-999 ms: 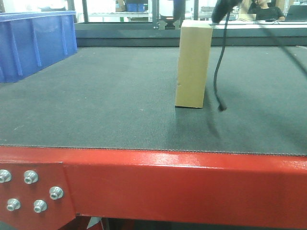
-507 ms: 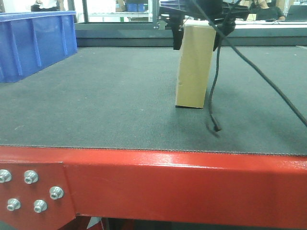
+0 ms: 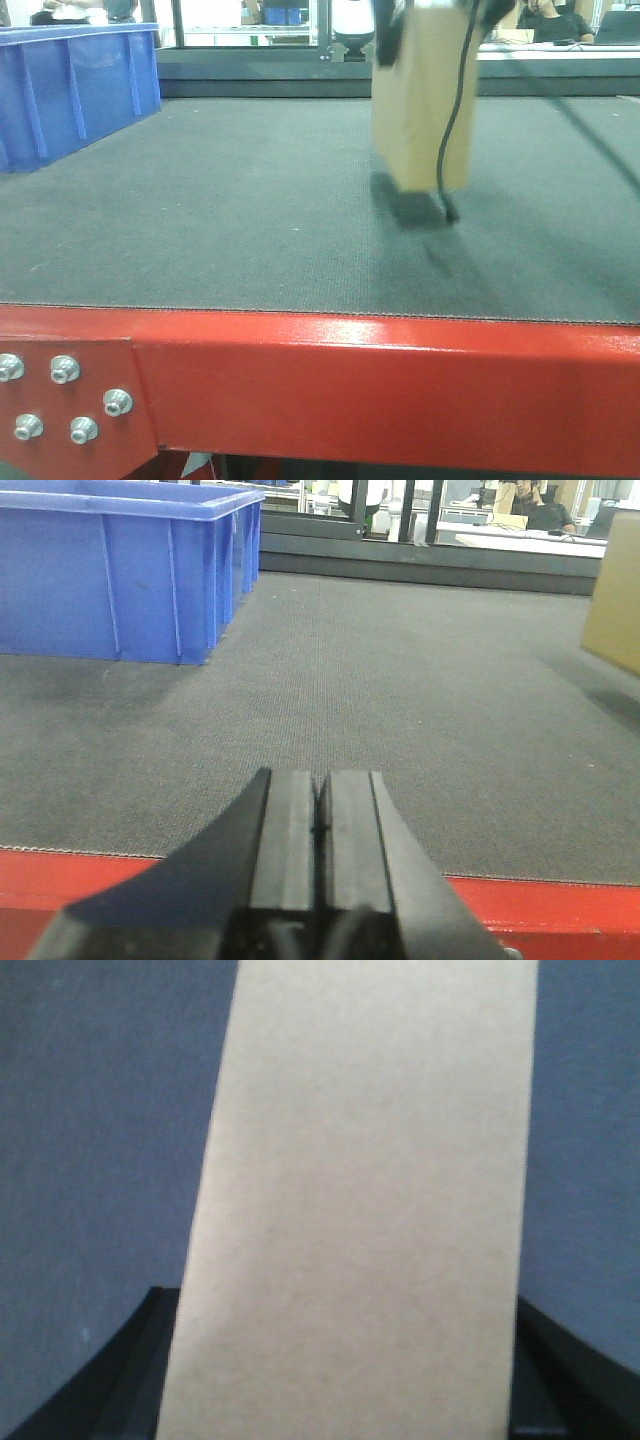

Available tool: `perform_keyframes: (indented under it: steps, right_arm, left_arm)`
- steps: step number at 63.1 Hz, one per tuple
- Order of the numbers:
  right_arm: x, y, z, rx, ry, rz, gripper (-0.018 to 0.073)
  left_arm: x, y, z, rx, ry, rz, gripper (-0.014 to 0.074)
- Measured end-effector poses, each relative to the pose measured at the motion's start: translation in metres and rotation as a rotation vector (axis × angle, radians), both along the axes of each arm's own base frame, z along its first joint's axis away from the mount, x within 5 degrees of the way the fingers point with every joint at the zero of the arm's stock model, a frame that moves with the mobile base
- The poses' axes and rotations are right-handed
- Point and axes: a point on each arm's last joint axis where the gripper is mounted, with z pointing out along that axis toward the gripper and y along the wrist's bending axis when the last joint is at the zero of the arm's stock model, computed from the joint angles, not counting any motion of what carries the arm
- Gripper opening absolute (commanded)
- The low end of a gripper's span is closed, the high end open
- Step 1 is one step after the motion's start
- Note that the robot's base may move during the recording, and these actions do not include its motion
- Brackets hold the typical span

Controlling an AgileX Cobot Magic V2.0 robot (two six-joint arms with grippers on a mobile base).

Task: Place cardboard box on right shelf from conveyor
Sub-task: 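Close the right gripper on the box and lift it off the belt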

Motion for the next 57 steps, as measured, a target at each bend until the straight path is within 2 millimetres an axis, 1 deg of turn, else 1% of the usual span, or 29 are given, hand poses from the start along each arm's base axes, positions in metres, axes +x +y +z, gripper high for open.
perform_keyframes:
  steps: [7, 11, 17, 23, 25, 29, 30, 34, 35, 39, 48, 52, 57]
  right_arm:
    - [-0.016, -0.006, 0.016, -0.040, 0.015, 0.044, 0.0183]
    - [-0.024, -0.010, 0.019, -0.061, 0.025, 0.068, 0.0183]
    - [-0.038, -0.014, 0.014, -0.064, 0.043, 0.095, 0.0183]
    - [-0.054, -0.018, 0.000, -0.051, 0.043, 0.113, 0.0183]
    - [-0.062, -0.021, -0.004, -0.045, 0.037, 0.118, 0.0183]
    - [-0.077, -0.026, -0.004, -0.036, 0.022, 0.123, 0.0183]
    - [-0.081, -0.028, -0.007, -0.039, 0.029, 0.124, 0.0183]
    - [-0.099, -0.035, -0.005, -0.036, 0.021, 0.125, 0.0183]
    - [-0.105, -0.037, -0.001, -0.034, 0.013, 0.125, 0.0183]
    - [-0.121, -0.043, 0.002, -0.031, 0.005, 0.125, 0.0183]
    - [-0.162, -0.059, 0.025, -0.006, -0.072, 0.124, 0.0183]
    - [-0.184, -0.068, 0.037, 0.010, -0.114, 0.120, 0.0183]
    - [-0.205, -0.076, 0.044, 0.023, -0.137, 0.111, 0.0183]
  left_arm:
    - [0.000, 0.000, 0.000, 0.000, 0.000, 0.000, -0.0119]
    - [0.000, 0.000, 0.000, 0.000, 0.000, 0.000, -0.0119]
    - [0.000, 0.000, 0.000, 0.000, 0.000, 0.000, -0.0119]
    - [0.000, 0.000, 0.000, 0.000, 0.000, 0.000, -0.0119]
    - [0.000, 0.000, 0.000, 0.000, 0.000, 0.000, -0.0119]
    - [0.000, 0.000, 0.000, 0.000, 0.000, 0.000, -0.0119]
    - [0.000, 0.000, 0.000, 0.000, 0.000, 0.000, -0.0119]
    - [0.000, 0.000, 0.000, 0.000, 0.000, 0.000, -0.0119]
    - [0.000, 0.000, 0.000, 0.000, 0.000, 0.000, -0.0119]
    - [0.000, 0.000, 0.000, 0.000, 0.000, 0.000, -0.0119]
    - [0.000, 0.000, 0.000, 0.000, 0.000, 0.000, -0.0119]
    - [0.000, 0.000, 0.000, 0.000, 0.000, 0.000, -0.0119]
    - [0.000, 0.000, 0.000, 0.000, 0.000, 0.000, -0.0119]
